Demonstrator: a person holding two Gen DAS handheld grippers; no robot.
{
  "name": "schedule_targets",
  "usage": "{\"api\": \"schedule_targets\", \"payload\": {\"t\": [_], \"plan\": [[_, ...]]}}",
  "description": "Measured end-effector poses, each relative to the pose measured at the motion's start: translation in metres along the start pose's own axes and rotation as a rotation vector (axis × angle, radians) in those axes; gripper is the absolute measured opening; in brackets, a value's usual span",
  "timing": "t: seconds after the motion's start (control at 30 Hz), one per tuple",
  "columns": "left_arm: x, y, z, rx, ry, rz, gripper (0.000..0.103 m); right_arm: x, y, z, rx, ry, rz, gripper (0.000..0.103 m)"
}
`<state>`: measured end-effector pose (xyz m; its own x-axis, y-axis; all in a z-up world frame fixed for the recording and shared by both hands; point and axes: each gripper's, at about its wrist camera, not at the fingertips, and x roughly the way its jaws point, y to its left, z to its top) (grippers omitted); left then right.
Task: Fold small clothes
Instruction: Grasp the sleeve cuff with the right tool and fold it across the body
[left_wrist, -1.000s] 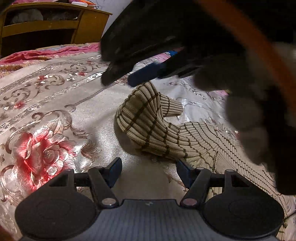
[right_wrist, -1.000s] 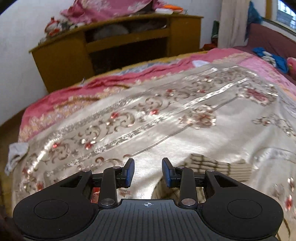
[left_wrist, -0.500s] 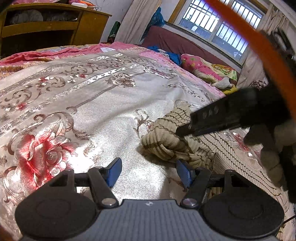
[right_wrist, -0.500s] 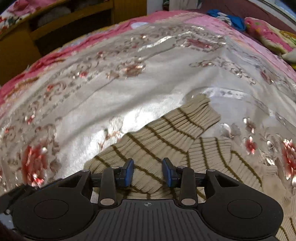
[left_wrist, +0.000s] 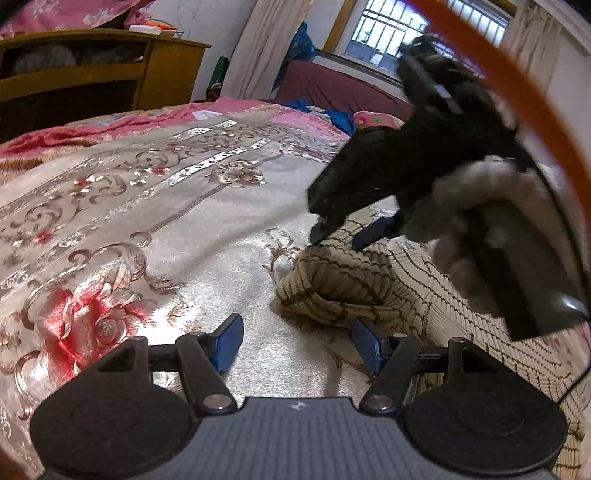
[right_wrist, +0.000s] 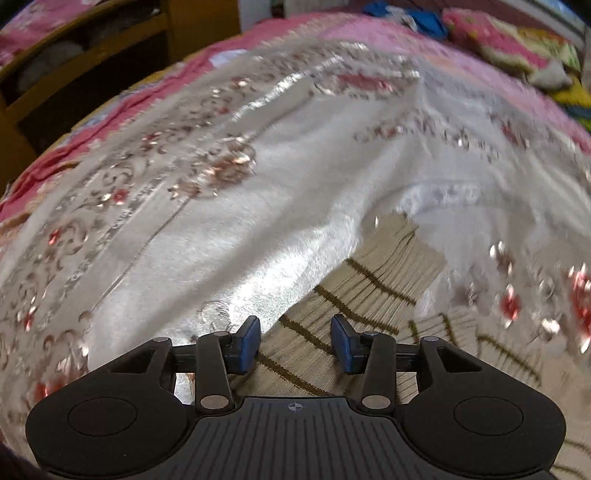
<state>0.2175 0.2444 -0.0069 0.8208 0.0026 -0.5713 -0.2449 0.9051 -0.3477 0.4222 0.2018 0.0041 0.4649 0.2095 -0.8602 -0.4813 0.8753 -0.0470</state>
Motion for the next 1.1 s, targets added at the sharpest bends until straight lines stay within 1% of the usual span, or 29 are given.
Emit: {"api": "schedule_targets", "payload": {"t": [0.03, 0.13, 0.17, 0.2, 0.23, 0.27, 0.3, 0.4, 0.5, 0.63, 0.73, 0.8, 0.87, 0.93, 0.97, 1.0, 1.07, 1.1], "plan": [[0.0, -0.002, -0.001, 0.008, 0.001, 0.0, 0.07, 0.004, 0.0, 0.001, 0.004, 0.003, -0.004, 0.042], [0.0, -0.005, -0.003, 0.03, 0.001, 0.005, 0.07, 0.018, 0.002, 0.0, -0.016, 0.013, -0.051, 0.04], [0.0, -0.005, -0.003, 0.034, -0.001, 0.005, 0.07, 0.019, 0.002, -0.002, -0.021, 0.01, -0.051, 0.036], [0.0, -0.006, -0.003, 0.036, -0.003, 0.003, 0.07, 0.018, 0.001, -0.003, -0.018, 0.0, -0.047, 0.03], [0.0, -0.006, -0.003, 0.038, -0.004, -0.001, 0.07, 0.015, -0.001, -0.004, -0.015, -0.009, -0.043, 0.013], [0.0, -0.006, -0.003, 0.04, -0.005, -0.003, 0.07, 0.012, -0.004, -0.005, -0.01, -0.013, -0.04, 0.011], [0.0, -0.006, -0.003, 0.043, -0.007, -0.004, 0.07, 0.007, -0.009, -0.005, 0.002, -0.022, -0.026, 0.01], [0.0, -0.007, -0.003, 0.045, -0.012, -0.013, 0.07, -0.021, -0.029, -0.007, 0.062, -0.092, 0.034, 0.009], [0.0, -0.009, -0.003, 0.05, -0.017, -0.022, 0.07, -0.059, -0.051, -0.012, 0.117, -0.175, 0.101, 0.009], [0.0, -0.014, -0.005, 0.066, -0.024, -0.036, 0.07, -0.113, -0.081, -0.033, 0.177, -0.294, 0.18, 0.009], [-0.002, -0.021, -0.006, 0.09, -0.034, -0.048, 0.07, -0.152, -0.11, -0.062, 0.253, -0.383, 0.249, 0.009], [-0.006, -0.028, -0.007, 0.115, -0.044, -0.056, 0.07, -0.172, -0.132, -0.092, 0.31, -0.43, 0.275, 0.009], [-0.009, -0.035, -0.009, 0.142, -0.053, -0.066, 0.07, -0.187, -0.15, -0.124, 0.346, -0.46, 0.256, 0.009], [-0.01, -0.042, -0.012, 0.169, -0.055, -0.067, 0.07, -0.192, -0.168, -0.16, 0.386, -0.477, 0.233, 0.011], [-0.01, -0.045, -0.014, 0.182, -0.051, -0.066, 0.07, -0.19, -0.177, -0.177, 0.408, -0.468, 0.223, 0.016], [-0.009, -0.048, -0.016, 0.195, -0.046, -0.065, 0.07, -0.185, -0.184, -0.194, 0.428, -0.445, 0.208, 0.016], [-0.007, -0.055, -0.021, 0.221, -0.033, -0.062, 0.07, -0.17, -0.199, -0.227, 0.486, -0.363, 0.166, 0.016], [-0.007, -0.058, -0.023, 0.233, -0.028, -0.061, 0.07, -0.164, -0.205, -0.24, 0.516, -0.327, 0.164, 0.016]]}}
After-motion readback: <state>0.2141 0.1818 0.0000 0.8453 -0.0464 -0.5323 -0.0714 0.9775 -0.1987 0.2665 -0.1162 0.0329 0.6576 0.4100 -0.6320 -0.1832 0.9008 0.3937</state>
